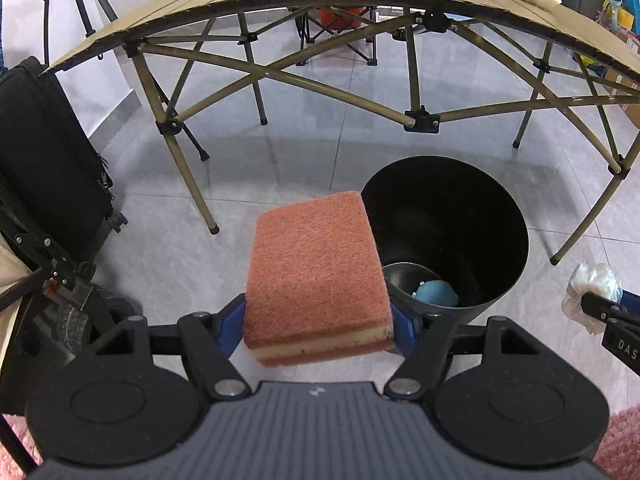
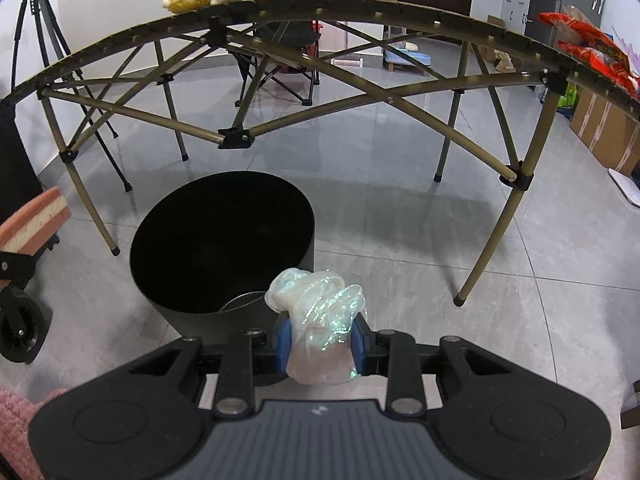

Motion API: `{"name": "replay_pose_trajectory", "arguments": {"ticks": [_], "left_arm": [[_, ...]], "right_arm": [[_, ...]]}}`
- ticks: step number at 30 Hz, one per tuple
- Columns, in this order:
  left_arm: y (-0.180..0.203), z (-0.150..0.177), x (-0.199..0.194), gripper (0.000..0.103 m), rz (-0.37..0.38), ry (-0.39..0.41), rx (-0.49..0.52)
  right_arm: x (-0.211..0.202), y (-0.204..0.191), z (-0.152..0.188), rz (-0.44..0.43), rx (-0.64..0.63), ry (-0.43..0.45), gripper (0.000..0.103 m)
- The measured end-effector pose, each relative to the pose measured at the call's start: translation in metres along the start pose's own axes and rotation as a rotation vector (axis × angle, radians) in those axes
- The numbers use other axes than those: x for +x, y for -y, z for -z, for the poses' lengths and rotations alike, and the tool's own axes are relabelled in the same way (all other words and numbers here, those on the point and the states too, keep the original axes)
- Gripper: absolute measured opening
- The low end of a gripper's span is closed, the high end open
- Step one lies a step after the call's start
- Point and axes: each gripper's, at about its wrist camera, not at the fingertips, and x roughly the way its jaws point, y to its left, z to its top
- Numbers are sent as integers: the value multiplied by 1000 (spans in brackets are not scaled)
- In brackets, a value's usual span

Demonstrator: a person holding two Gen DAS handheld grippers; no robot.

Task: Collect trash
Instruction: 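Carry the sponge and plastic bag back over the black bin, then open the left gripper to drop the sponge into the bin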

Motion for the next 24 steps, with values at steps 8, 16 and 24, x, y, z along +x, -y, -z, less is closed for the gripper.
{"name": "replay_pose_trajectory", "arguments": {"ticks": [8, 16, 24], "left_arm": [[15, -18, 17, 72, 12, -25, 21], [35, -40, 40, 72, 35, -43, 37], [61, -59, 71, 72, 82, -89, 59]], "right_arm": [[20, 6, -17, 13, -9, -2, 29], [44, 23, -28, 14, 38, 2, 29], [70, 38, -32, 27, 66, -11, 29]]}}
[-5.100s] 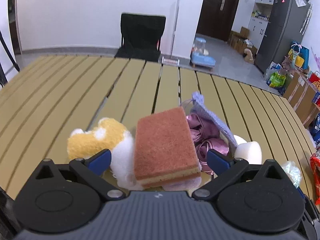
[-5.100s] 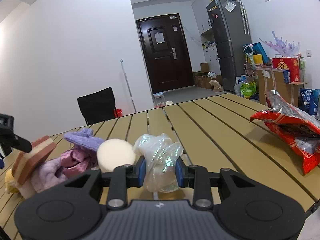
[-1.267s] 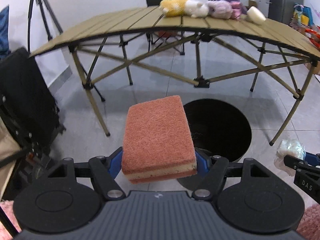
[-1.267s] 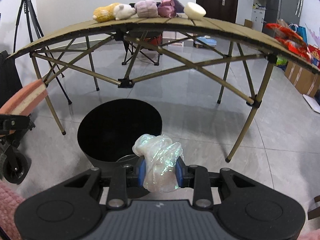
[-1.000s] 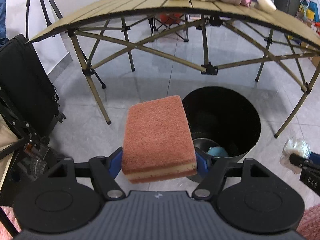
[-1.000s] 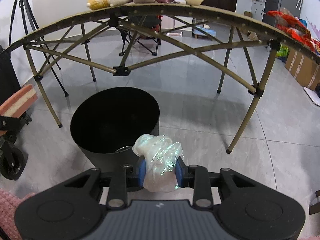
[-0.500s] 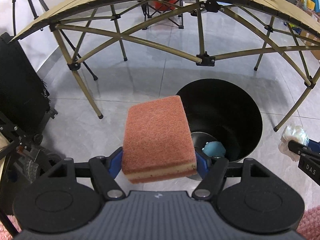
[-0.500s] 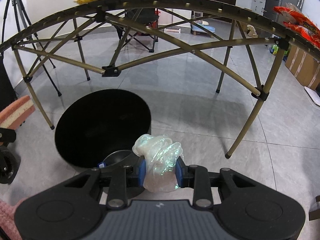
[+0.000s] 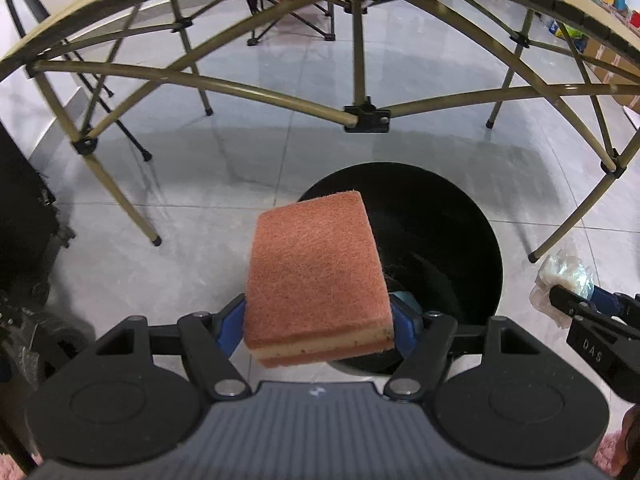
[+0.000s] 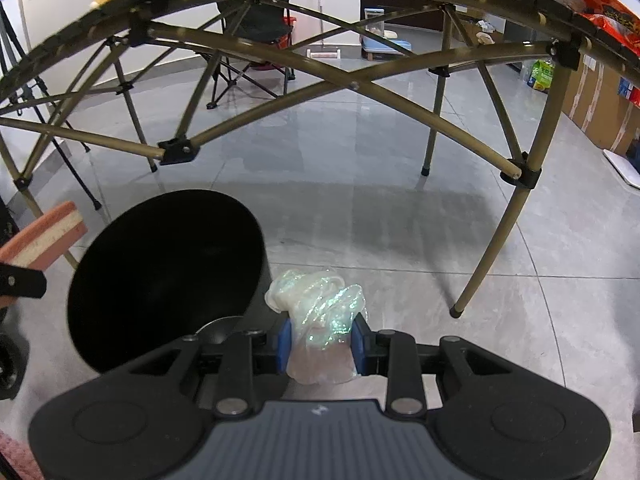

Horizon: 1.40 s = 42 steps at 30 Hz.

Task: Collect trash
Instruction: 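Open the left gripper to drop the sponge into the bin, then move the right tool over the bin and open it to drop the bag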

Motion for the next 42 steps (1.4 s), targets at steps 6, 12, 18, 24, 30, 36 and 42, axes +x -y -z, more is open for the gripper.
{"name": "replay_pose_trajectory", "arguments": {"ticks": [6, 12, 18, 24, 30, 36, 42], "left_arm": [[16, -12, 17, 72, 12, -26, 9], [32, -21, 31, 72, 7, -44, 12], [42, -24, 39, 72, 3, -54, 24], [46, -24, 41, 86, -5, -50, 32], [46, -25, 40, 103, -3, -42, 18], [43, -24, 37, 103, -2, -35, 20], [39, -22, 33, 103, -3, -28, 10]], "right_arm": [[10, 7, 0, 31, 16, 8, 29], [13, 12, -1, 33, 24, 5, 29], [13, 19, 1, 44, 39, 2, 29], [14, 28, 5, 49, 60, -8, 29], [13, 28, 7, 43, 58, -9, 29], [12, 26, 6, 44, 52, -7, 29], [8, 21, 5, 39, 40, -2, 29]]}}
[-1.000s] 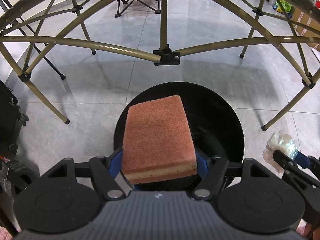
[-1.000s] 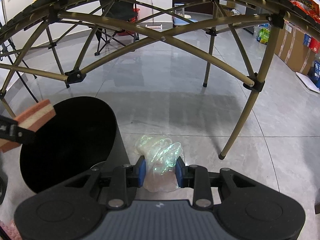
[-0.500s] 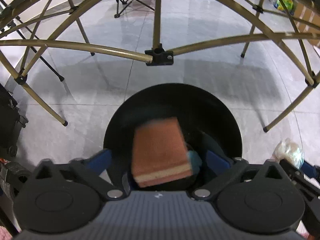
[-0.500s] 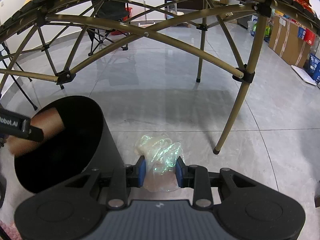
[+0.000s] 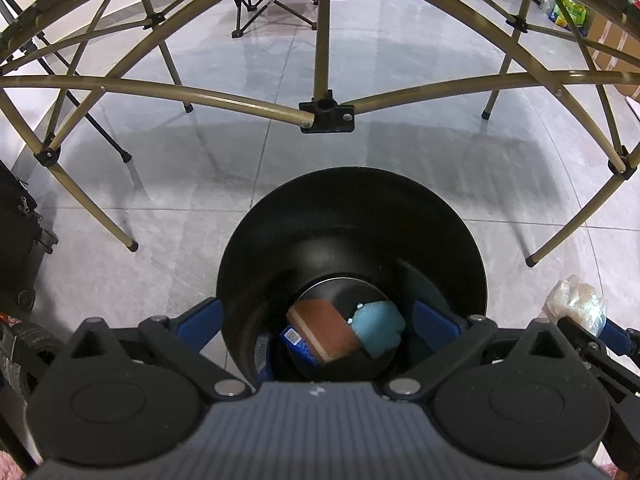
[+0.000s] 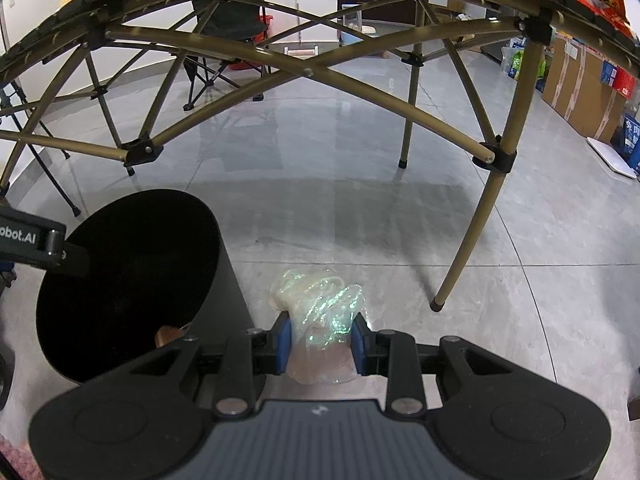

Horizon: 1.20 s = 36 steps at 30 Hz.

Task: Collect trash
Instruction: 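Move the right tool over the bin and open it to drop the bag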

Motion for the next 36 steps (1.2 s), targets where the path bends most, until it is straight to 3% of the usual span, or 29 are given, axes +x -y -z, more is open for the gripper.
{"name": "replay_pose_trajectory", "arguments": {"ticks": [18, 36], "left_arm": [[-32, 12, -47, 103, -11, 157, -5], [-100, 26, -66, 103, -53, 190, -111]], "right_arm": [[-43, -32, -15, -44, -48, 108, 29], [-47, -102, -32, -124, -133, 128, 29]]}}
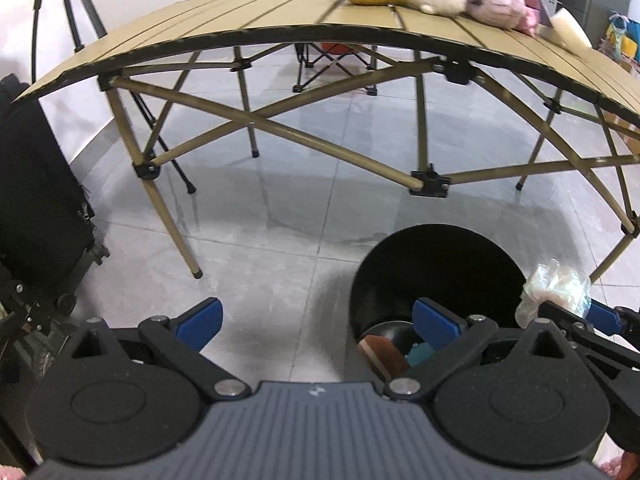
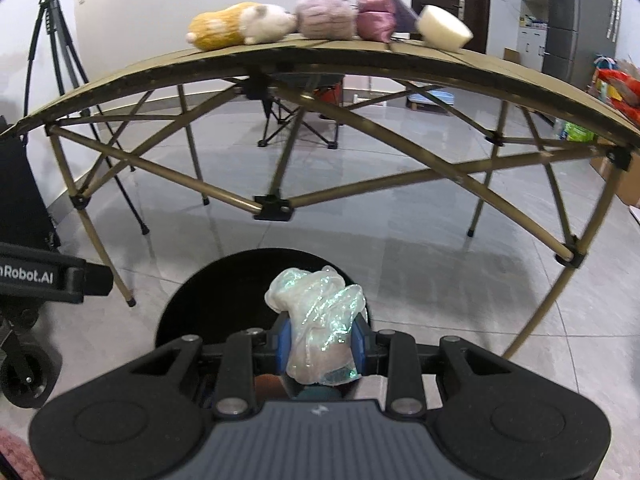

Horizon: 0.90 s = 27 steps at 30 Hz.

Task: Collect trash
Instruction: 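Move the right tool over the bin and open it to drop the bag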

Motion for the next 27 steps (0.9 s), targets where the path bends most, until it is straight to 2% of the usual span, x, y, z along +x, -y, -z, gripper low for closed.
{"name": "replay_pose_trajectory", "arguments": {"ticks": [12, 27], "left_arm": [[-40, 2, 7, 103, -22, -28, -63], [-57, 5, 16, 103, -46, -55, -87]], "right_arm": [[24, -44, -12, -30, -34, -30, 29], [62, -59, -10, -12, 2, -148, 29]]}}
